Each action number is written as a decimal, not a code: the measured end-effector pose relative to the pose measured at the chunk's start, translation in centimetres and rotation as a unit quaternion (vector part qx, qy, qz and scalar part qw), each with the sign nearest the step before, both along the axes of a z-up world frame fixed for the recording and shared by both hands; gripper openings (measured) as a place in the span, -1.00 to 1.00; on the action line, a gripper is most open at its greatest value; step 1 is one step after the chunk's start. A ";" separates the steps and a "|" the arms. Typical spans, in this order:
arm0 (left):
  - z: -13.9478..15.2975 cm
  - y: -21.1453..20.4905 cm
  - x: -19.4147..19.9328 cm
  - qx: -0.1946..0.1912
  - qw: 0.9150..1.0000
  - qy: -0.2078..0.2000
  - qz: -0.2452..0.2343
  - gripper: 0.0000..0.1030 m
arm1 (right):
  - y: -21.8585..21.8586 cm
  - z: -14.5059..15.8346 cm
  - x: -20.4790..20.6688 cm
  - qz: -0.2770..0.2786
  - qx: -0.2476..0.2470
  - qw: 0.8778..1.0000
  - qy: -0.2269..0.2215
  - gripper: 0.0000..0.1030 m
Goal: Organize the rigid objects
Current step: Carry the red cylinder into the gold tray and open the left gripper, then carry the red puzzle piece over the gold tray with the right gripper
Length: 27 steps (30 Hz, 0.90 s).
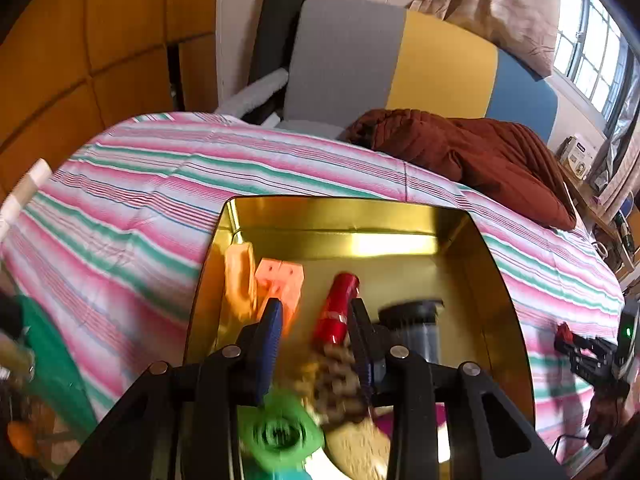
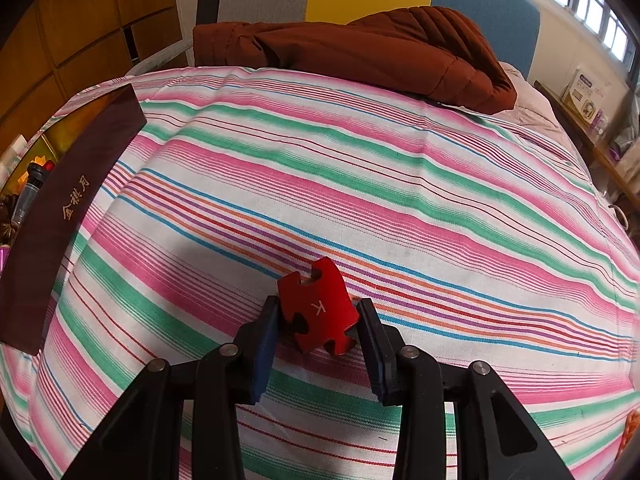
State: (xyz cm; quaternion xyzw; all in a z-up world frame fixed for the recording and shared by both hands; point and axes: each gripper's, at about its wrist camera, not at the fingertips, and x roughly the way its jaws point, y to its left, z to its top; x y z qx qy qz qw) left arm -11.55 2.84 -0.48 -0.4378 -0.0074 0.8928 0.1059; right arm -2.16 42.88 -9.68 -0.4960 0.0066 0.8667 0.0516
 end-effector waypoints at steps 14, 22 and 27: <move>0.1 1.3 7.3 -0.036 0.998 0.052 -0.011 -0.36 | -0.1 0.1 0.1 0.000 0.006 1.000 0.000 -0.26; -0.2 1.3 8.4 -0.039 0.998 0.054 -0.018 -0.36 | -0.1 0.1 0.2 -0.002 0.007 1.000 0.001 -0.26; -0.2 1.2 8.6 -0.038 0.998 0.055 -0.019 -0.36 | -0.2 0.1 0.3 -0.007 0.009 1.000 0.000 -0.26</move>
